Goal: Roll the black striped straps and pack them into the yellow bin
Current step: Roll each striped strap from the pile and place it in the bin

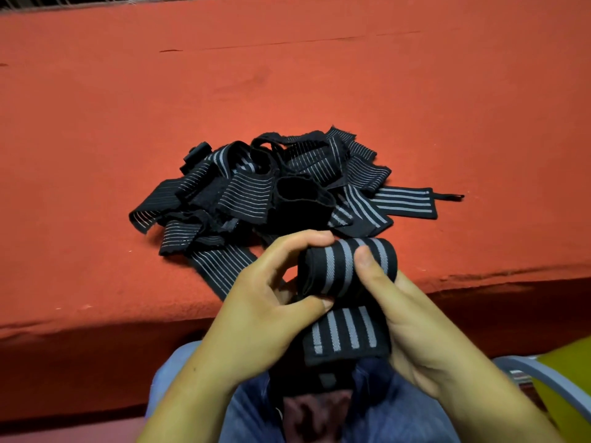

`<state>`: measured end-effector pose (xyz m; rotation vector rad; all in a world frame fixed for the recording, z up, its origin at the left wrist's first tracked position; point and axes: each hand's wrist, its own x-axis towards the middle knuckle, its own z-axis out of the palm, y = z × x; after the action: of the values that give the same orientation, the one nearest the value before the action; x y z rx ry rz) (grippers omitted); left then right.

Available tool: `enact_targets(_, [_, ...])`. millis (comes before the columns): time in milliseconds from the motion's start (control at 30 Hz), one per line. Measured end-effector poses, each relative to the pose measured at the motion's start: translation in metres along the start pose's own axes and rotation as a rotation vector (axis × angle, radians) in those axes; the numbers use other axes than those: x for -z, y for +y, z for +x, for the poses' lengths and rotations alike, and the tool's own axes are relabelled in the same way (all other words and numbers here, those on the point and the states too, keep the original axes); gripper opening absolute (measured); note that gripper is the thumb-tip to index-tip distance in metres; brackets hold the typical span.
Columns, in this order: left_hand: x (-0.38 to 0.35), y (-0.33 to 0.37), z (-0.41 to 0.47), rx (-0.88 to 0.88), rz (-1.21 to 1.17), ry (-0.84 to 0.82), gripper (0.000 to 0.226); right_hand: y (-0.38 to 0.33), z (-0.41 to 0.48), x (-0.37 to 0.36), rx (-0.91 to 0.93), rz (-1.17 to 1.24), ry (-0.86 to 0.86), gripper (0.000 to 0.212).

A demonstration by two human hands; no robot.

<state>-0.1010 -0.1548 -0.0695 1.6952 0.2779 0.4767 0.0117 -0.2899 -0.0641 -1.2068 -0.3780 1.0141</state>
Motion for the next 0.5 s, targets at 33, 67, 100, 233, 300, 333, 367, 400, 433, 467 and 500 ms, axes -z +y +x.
enact_targets(33, [0.0, -0.001, 0.0, -0.004, 0.01, -0.003, 0.066, -0.001, 0.0, -0.001, 0.003, 0.027, 0.005, 0.058])
enact_targets(67, [0.0, -0.002, 0.0, -0.004, 0.01, -0.014, 0.065, -0.001, 0.0, -0.002, 0.004, 0.048, 0.008, 0.053])
enact_targets(100, [0.001, -0.003, -0.001, 0.0, -0.007, -0.037, 0.062, -0.001, 0.0, -0.002, 0.0, 0.067, 0.013, 0.05])
enact_targets(233, [0.002, -0.005, -0.001, 0.167, -0.215, -0.087, 0.053, 0.003, 0.001, 0.008, -0.009, 0.105, 0.024, 0.052])
enact_targets(300, [0.0, -0.007, 0.0, 0.286, -0.275, -0.051, 0.06, 0.003, 0.001, 0.012, 0.029, 0.045, -0.003, 0.054])
enact_targets(333, [-0.002, -0.006, 0.0, 0.328, -0.268, -0.045, 0.061, 0.002, 0.001, 0.013, 0.049, -0.012, -0.025, 0.053])
enact_targets(367, [-0.004, -0.004, 0.001, 0.357, -0.248, -0.054, 0.059, 0.001, 0.002, 0.015, 0.063, -0.075, -0.043, 0.05])
enact_targets(400, [-0.005, -0.002, 0.001, 0.372, -0.217, -0.07, 0.056, 0.0, 0.002, 0.016, 0.075, -0.142, -0.053, 0.049])
enact_targets(433, [-0.005, 0.001, 0.001, 0.377, -0.188, -0.086, 0.053, -0.001, 0.003, 0.018, 0.094, -0.214, -0.06, 0.054])
enact_targets(467, [-0.005, 0.003, 0.001, 0.376, -0.165, -0.093, 0.049, -0.001, 0.003, 0.02, 0.112, -0.274, -0.067, 0.06])
enact_targets(500, [-0.004, 0.004, 0.001, 0.37, -0.156, -0.09, 0.047, -0.001, 0.003, 0.02, 0.127, -0.314, -0.075, 0.064])
